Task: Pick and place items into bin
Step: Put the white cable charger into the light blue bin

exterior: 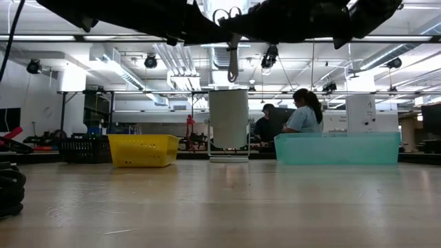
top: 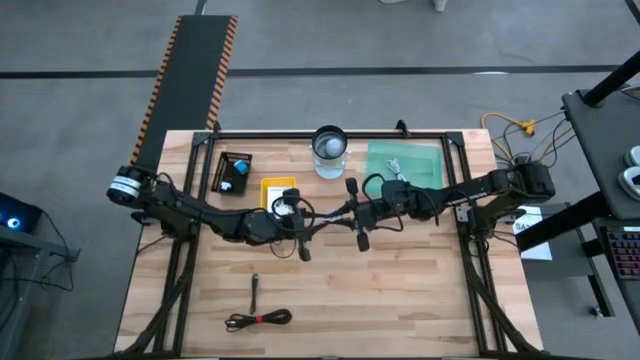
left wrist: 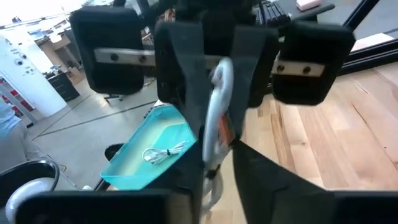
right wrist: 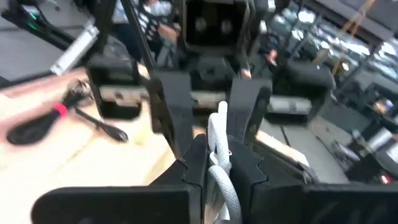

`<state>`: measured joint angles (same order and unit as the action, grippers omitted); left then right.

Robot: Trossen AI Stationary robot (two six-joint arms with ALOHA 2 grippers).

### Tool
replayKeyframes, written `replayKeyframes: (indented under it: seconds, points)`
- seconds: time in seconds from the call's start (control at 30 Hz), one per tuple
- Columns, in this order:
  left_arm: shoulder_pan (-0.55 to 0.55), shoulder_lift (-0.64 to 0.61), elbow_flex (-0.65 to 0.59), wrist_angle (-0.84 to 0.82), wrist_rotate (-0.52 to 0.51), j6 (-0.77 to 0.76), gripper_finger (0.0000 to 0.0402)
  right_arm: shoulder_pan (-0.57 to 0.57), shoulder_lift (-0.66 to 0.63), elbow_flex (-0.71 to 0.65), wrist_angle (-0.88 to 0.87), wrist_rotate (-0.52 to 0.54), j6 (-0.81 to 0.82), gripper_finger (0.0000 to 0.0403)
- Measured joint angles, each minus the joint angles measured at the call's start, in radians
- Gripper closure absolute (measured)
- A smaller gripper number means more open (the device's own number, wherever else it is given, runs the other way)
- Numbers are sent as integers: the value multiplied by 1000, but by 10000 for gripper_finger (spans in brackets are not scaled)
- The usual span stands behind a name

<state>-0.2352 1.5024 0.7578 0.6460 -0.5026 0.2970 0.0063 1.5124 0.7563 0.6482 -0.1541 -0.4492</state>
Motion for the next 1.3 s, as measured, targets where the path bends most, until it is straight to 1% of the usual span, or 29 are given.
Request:
replayKeyframes:
  seconds: [0.13,0.2,0.23,0.3,0.4,0.47,0.5,0.57,0.7,0.83,0.87,0.93,1.0,1.07,1.2,1.3]
  points:
    - [-2,-13,0,-51,0,5,283,-9,-46,0,-98,60,-6,381]
    - [-1,-22,0,-82,0,0,257,-18,-78,0,-176,115,-7,382]
    - [-1,-29,0,-105,0,-2,245,-22,-95,0,-216,162,-12,382]
    - [-4,-45,0,-145,4,-4,225,-28,-132,0,-324,305,-27,382]
    - [-8,-74,-2,-218,4,-30,205,-28,-182,0,-498,596,-24,383]
    - [-8,-84,-3,-246,3,-65,197,-32,-215,0,-615,766,8,383]
    - [-8,-94,-6,-264,4,-80,194,-38,-232,0,-665,827,33,383]
    - [-12,-112,-14,-303,-2,-85,192,-56,-266,0,-758,892,89,383]
    - [-15,-136,-15,-367,0,-133,191,-117,-309,-1,-906,916,199,383]
    - [-17,-162,-18,-432,0,-192,191,-223,-315,-5,-1039,915,314,383]
    - [-17,-164,-20,-445,0,-211,191,-252,-315,-6,-1073,910,340,383]
    - [-18,-172,-26,-474,0,-241,191,-311,-314,-6,-1117,861,374,383]
    - [-20,-176,-28,-495,1,-268,191,-372,-313,-9,-1134,787,388,380]
    - [-23,-177,-27,-526,3,-290,191,-426,-313,-9,-1129,736,399,371]
    - [-26,-177,-28,-538,4,-291,191,-496,-312,-9,-1126,725,418,339]
    - [-27,-177,-24,-564,4,-291,191,-512,-313,-9,-1127,721,428,311]
